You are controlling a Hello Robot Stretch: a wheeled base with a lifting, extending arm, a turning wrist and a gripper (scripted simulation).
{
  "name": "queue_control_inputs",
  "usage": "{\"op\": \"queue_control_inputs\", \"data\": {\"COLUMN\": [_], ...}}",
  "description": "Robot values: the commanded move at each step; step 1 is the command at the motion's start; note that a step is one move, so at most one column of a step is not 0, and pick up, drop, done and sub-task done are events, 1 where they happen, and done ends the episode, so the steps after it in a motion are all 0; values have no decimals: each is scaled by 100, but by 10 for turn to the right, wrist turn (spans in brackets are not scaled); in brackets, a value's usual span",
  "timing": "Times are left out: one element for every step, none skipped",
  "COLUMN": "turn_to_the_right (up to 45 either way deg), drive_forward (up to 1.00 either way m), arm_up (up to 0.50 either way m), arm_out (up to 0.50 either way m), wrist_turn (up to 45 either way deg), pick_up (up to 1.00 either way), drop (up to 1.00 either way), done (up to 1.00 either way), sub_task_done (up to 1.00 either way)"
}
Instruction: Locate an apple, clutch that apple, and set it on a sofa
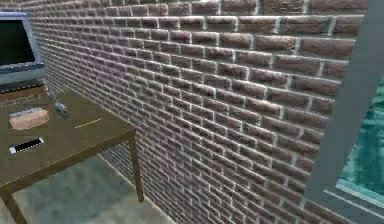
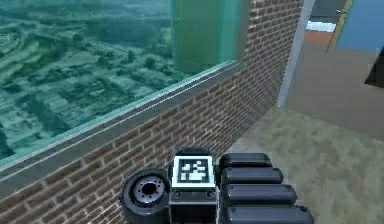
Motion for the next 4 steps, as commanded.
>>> {"op": "queue_control_inputs", "data": {"turn_to_the_right": [-450,-120,450,450], "drive_forward": [0,0,0,0], "arm_up": [0,0,0,0], "arm_out": [0,0,0,0], "wrist_turn": [0,0,0,0], "pick_up": [0,0,0,0], "drop": [0,0,0,0], "done": [0,0,0,0], "sub_task_done": [0,0,0,0]}}
